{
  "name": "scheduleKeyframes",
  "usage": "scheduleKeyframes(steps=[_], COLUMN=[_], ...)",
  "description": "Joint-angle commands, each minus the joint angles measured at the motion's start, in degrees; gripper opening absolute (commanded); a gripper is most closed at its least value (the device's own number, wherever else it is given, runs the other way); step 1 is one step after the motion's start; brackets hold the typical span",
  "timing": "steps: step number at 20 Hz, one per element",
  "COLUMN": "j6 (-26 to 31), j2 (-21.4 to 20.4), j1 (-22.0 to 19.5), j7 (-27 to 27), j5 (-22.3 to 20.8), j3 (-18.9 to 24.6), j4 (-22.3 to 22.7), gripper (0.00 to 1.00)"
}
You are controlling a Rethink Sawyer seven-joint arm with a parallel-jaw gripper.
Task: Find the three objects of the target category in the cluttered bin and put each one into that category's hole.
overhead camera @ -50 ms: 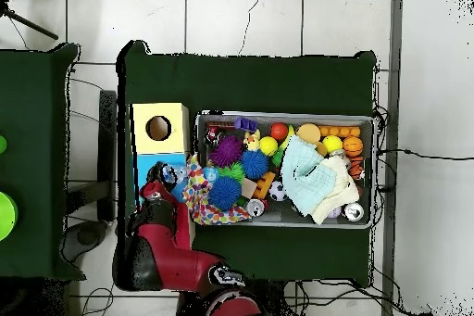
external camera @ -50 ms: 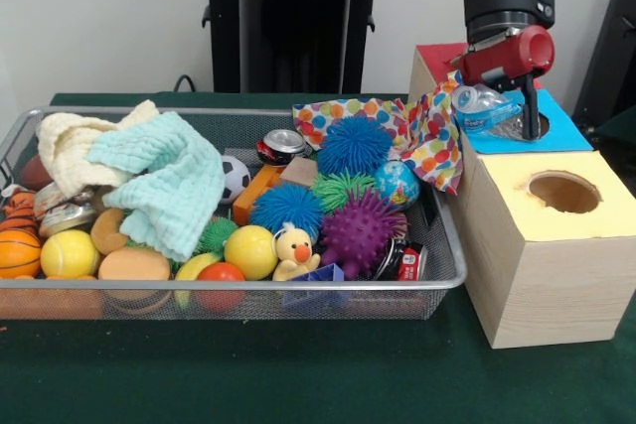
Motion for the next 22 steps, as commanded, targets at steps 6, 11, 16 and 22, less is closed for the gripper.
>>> scheduleKeyframes(steps=[6, 11, 16, 22], j6=[25.57, 22.62, 22.95, 25.25], j2=[10.12, 10.93, 10.56, 7.83], j1=[-2.31, -3.01, -4.02, -4.32], j7=[8.39, 11.25, 11.43, 10.34], j5=[9.64, 7.59, 6.59, 7.56], j3=[1.57, 2.45, 3.18, 3.6], j4=[6.55, 7.31, 8.06, 9.63], gripper=[1.0, 1.0, 1.0, 1.0])
